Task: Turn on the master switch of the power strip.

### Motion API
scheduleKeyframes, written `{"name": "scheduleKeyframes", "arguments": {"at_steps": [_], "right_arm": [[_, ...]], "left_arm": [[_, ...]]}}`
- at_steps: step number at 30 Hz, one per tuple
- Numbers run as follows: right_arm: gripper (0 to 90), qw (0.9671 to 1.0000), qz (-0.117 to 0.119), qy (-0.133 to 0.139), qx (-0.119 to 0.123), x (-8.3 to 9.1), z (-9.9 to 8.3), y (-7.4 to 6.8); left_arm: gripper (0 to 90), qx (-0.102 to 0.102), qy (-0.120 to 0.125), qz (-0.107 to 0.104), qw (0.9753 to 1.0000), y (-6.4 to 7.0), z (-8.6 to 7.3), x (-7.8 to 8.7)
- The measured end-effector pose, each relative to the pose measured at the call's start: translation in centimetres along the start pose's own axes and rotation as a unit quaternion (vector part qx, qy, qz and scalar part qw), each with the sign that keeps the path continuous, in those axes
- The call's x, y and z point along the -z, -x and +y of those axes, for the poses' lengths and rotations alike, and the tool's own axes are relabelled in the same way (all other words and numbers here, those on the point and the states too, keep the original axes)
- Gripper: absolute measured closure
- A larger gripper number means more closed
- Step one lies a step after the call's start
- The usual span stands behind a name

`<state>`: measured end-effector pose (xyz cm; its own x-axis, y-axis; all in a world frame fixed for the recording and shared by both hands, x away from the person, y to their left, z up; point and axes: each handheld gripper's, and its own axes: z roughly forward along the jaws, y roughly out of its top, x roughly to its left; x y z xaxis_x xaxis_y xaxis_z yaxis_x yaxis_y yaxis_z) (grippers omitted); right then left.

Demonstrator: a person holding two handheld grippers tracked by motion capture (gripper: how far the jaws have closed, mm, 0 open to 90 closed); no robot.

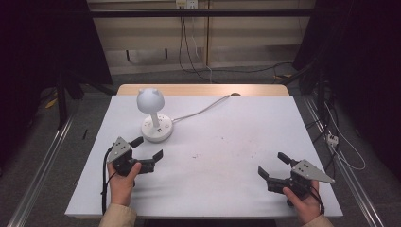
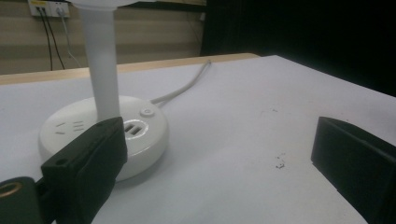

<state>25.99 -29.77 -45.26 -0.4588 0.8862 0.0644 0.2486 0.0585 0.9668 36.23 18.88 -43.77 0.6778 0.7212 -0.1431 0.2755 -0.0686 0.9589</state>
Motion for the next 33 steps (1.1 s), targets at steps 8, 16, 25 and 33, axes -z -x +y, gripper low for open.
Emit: {"name": "scheduleKeyframes", "arguments": {"at_steps": [8, 16, 25, 33], "right_arm": [[7.4, 1.0, -0.003, 0.002, -0.003, 0.1, 0.1, 0.0], [7.7, 1.0, 0.0, 0.002, 0.003, 0.1, 0.1, 0.0], [7.9, 1.0, 0.001, 0.0, 0.004, 0.0, 0.1, 0.0], [7.9, 1.0, 0.001, 0.001, 0.005, 0.1, 0.1, 0.0]], "left_arm": [[3.3, -0.011, -0.015, -0.004, 0.9998, 0.5, 0.3, -1.4], [3.5, -0.013, -0.016, -0.011, 0.9997, 0.7, 0.8, -2.7], [3.5, -0.012, -0.019, -0.01, 0.9997, 0.6, 1.1, -4.2], [4.9, -0.01, -0.022, -0.011, 0.9996, 0.7, 1.2, -5.4]]}}
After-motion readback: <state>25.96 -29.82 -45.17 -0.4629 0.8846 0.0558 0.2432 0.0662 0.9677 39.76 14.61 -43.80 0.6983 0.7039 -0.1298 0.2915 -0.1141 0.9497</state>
